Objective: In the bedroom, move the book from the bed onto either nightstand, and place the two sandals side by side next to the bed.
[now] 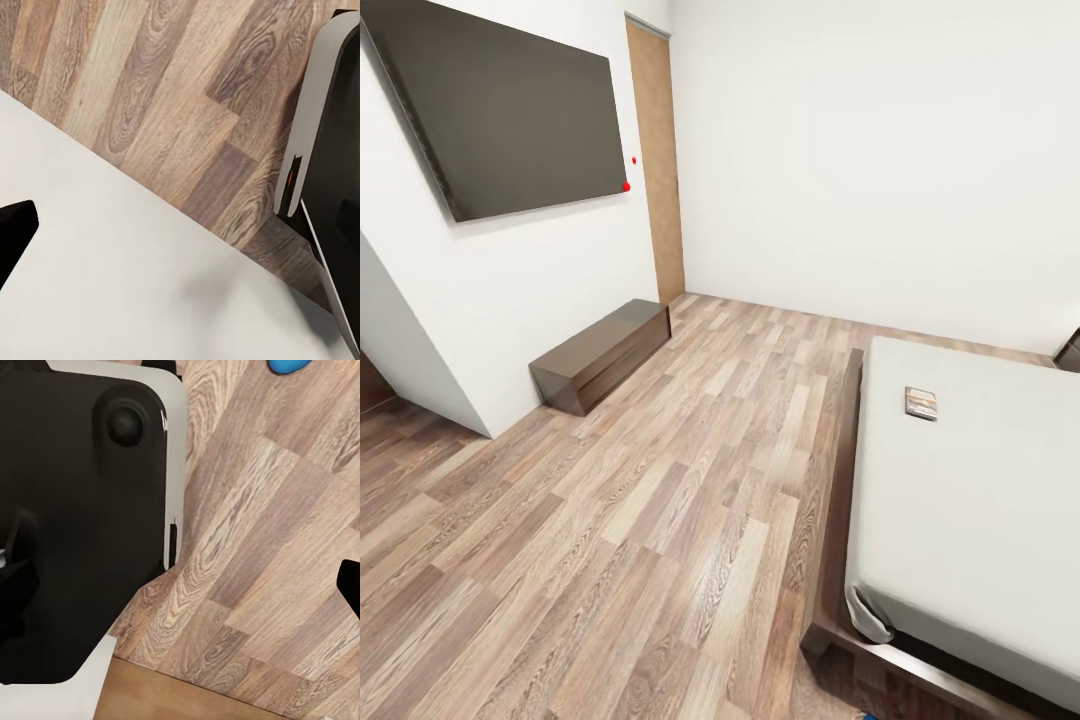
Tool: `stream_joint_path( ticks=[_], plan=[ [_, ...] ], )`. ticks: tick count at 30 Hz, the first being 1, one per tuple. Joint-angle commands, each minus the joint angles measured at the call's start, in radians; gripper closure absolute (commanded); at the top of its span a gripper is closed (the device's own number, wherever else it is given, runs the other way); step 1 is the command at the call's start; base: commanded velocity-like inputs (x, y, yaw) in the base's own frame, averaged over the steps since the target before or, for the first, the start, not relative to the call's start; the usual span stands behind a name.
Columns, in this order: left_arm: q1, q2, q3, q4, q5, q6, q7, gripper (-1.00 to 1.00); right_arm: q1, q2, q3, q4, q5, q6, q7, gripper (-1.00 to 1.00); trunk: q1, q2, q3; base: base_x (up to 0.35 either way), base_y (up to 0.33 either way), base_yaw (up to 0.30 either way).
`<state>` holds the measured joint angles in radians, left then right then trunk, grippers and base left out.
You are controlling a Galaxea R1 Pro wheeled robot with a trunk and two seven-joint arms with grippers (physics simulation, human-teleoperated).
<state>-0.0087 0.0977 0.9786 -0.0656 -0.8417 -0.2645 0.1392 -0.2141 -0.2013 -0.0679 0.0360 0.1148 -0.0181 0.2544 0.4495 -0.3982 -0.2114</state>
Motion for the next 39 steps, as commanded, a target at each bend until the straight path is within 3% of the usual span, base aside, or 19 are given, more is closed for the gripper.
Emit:
stream_joint_path(
  ticks=[1, 10, 15, 23, 39],
  plan=[
    [-0.001, 0.000, 0.006, 0.002, -0.011, -0.004, 0.006, -1.00, -0.001, 0.000, -0.008, 0.002, 0.010, -0.002, 0.002, -1.00, 0.001, -0.002, -0.002, 0.000, 0.000, 0.000],
    [-0.002, 0.000, 0.004, 0.002, -0.011, -0.004, 0.006, -1.00, -0.001, -0.001, -0.007, 0.002, 0.011, -0.002, 0.001, -1.00, 0.004, -0.009, -0.005, 0.000, 0.000, 0.000],
    [-0.011, -0.008, -0.003, 0.008, -0.011, 0.024, 0.004, -1.00, 0.001, 0.022, -0.008, -0.005, 0.013, 0.000, -0.015, -1.00, 0.024, -0.044, -0.021, 0.000, 0.000, 0.000],
    [-0.015, -0.011, -0.005, 0.010, -0.011, 0.068, 0.004, -1.00, 0.002, 0.033, -0.008, -0.008, 0.014, 0.000, -0.022, -1.00, 0.024, -0.044, -0.017, 0.000, 0.000, 0.000],
    [-0.016, -0.012, -0.006, 0.010, -0.011, 0.073, 0.003, -1.00, 0.002, 0.035, -0.009, -0.008, 0.014, 0.000, -0.026, -1.00, 0.024, -0.044, -0.001, 0.000, 0.000, 0.000]
  ],
)
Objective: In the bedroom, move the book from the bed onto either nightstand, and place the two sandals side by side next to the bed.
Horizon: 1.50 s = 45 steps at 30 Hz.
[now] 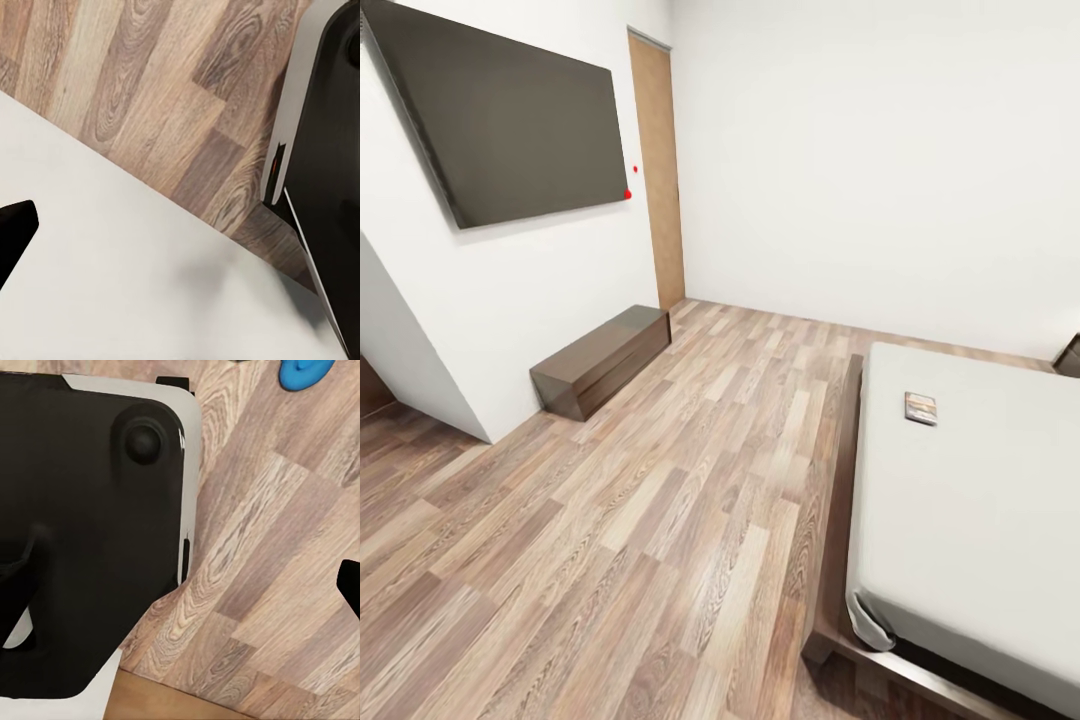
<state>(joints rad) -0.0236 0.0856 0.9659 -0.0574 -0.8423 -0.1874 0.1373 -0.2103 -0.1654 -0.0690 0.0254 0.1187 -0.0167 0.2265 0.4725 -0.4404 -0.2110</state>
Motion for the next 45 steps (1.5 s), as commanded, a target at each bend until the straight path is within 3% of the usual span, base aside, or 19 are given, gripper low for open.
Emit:
stream_joint_path(
  ticks=[1, 45],
  plan=[
    [-0.001, 0.000, 0.007, 0.002, -0.011, -0.004, 0.005, -1.00, -0.001, 0.000, -0.008, 0.002, 0.010, -0.002, 0.002, -1.00, 0.000, -0.002, 0.000, 0.000, 0.000, 0.000],
    [-0.001, 0.000, 0.007, 0.002, -0.011, -0.006, 0.003, -1.00, -0.001, 0.002, -0.008, 0.002, 0.010, -0.002, 0.001, -1.00, 0.000, -0.002, 0.067, 0.000, 0.000, 0.000]
  ],
)
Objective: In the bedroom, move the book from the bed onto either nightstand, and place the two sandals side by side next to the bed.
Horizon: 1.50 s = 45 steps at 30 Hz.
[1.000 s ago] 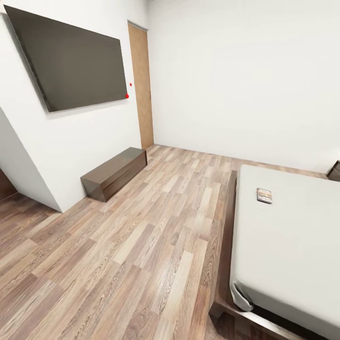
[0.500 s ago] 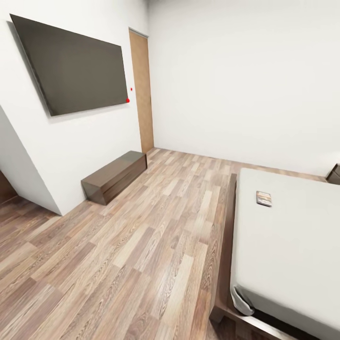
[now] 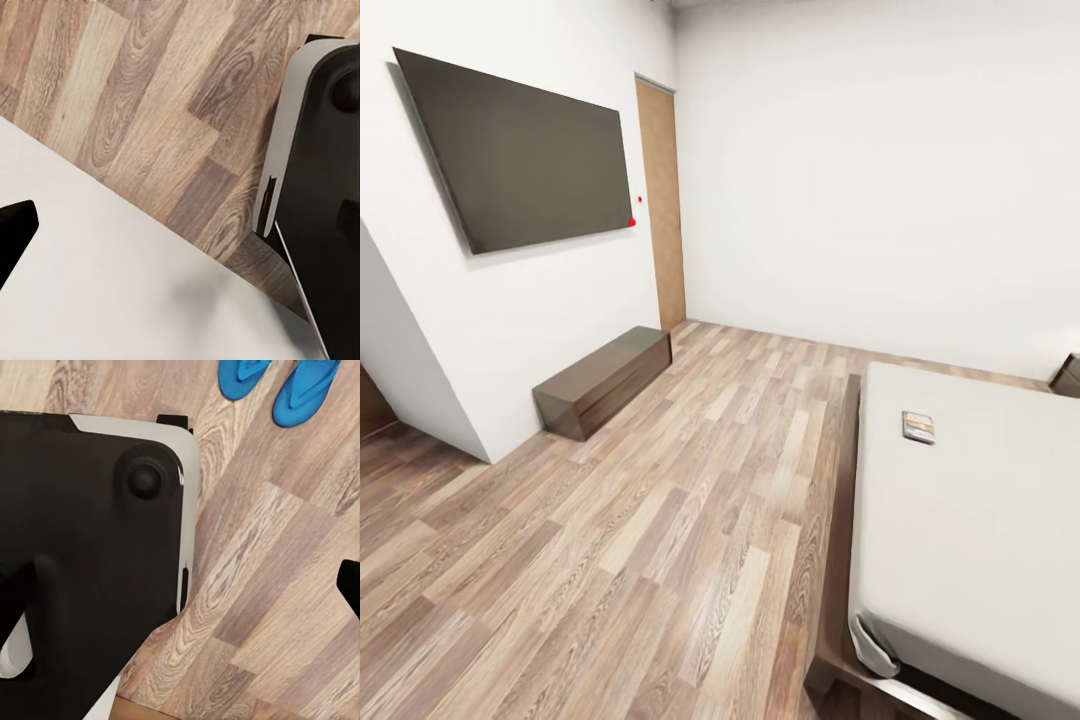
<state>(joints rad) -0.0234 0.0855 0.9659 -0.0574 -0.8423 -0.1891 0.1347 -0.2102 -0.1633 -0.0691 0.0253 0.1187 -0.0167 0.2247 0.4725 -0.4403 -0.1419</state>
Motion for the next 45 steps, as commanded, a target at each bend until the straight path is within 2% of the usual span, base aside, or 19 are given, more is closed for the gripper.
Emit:
stream_joint_path(
  ticks=[1, 28, 34, 45],
  plan=[
    [-0.001, 0.000, 0.007, 0.002, -0.011, -0.004, 0.006, -1.00, -0.001, 0.000, -0.008, 0.002, 0.010, -0.002, 0.002, -1.00, 0.001, -0.002, 0.000, 0.000, 0.000, 0.000],
    [-0.001, 0.000, 0.007, 0.002, -0.012, -0.004, 0.006, -1.00, -0.001, 0.002, -0.006, 0.002, 0.013, -0.002, 0.001, -1.00, 0.001, -0.002, 0.042, 0.000, 0.000, 0.000],
    [-0.001, 0.000, 0.007, 0.002, -0.013, -0.004, 0.005, -1.00, -0.001, 0.002, -0.006, 0.002, 0.014, -0.002, 0.001, -1.00, -0.022, 0.040, 0.068, 0.000, 0.000, 0.000],
    [-0.001, 0.000, 0.007, 0.002, -0.014, -0.004, 0.005, -1.00, -0.001, 0.002, -0.005, 0.002, 0.015, -0.002, 0.002, -1.00, -0.022, 0.040, 0.072, 0.000, 0.000, 0.000]
  ],
)
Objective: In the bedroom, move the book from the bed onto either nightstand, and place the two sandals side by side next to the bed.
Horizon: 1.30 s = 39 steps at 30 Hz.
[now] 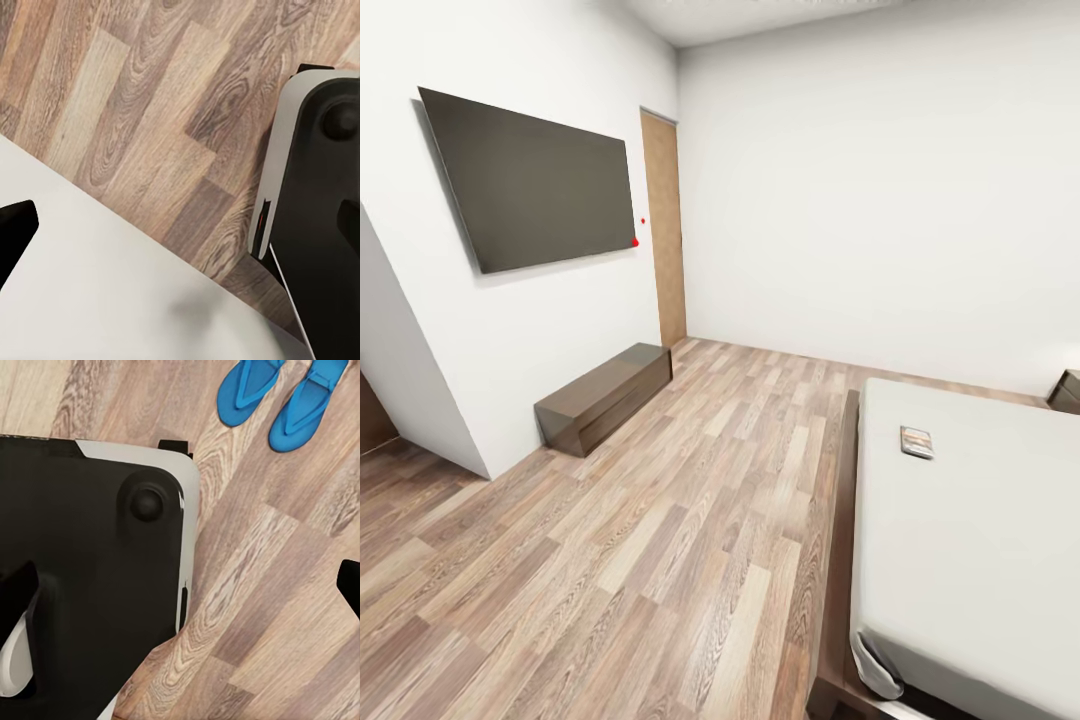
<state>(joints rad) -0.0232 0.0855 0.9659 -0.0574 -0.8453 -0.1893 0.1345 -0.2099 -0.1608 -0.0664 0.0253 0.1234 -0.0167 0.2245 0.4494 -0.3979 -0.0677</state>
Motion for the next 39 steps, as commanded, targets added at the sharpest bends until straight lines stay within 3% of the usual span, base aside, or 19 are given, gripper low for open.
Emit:
stream_joint_path(
  ticks=[1, 13, 39],
  plan=[
    [-0.001, 0.000, 0.007, 0.002, -0.011, -0.004, 0.005, -1.00, -0.002, 0.000, -0.007, 0.002, 0.010, -0.002, 0.002, -1.00, 0.001, -0.002, -0.002, 0.000, 0.000, 0.000],
    [0.000, 0.000, 0.006, 0.002, -0.011, -0.004, 0.006, -1.00, -0.002, 0.000, -0.006, 0.003, 0.011, -0.001, 0.002, -1.00, 0.001, -0.002, -0.009, 0.000, 0.000, 0.000],
    [-0.001, -0.001, 0.006, 0.002, -0.011, -0.004, 0.007, -1.00, -0.002, 0.001, -0.004, 0.004, 0.012, 0.000, 0.003, -1.00, 0.001, -0.002, -0.049, 0.000, 0.000, 0.000]
  ],
)
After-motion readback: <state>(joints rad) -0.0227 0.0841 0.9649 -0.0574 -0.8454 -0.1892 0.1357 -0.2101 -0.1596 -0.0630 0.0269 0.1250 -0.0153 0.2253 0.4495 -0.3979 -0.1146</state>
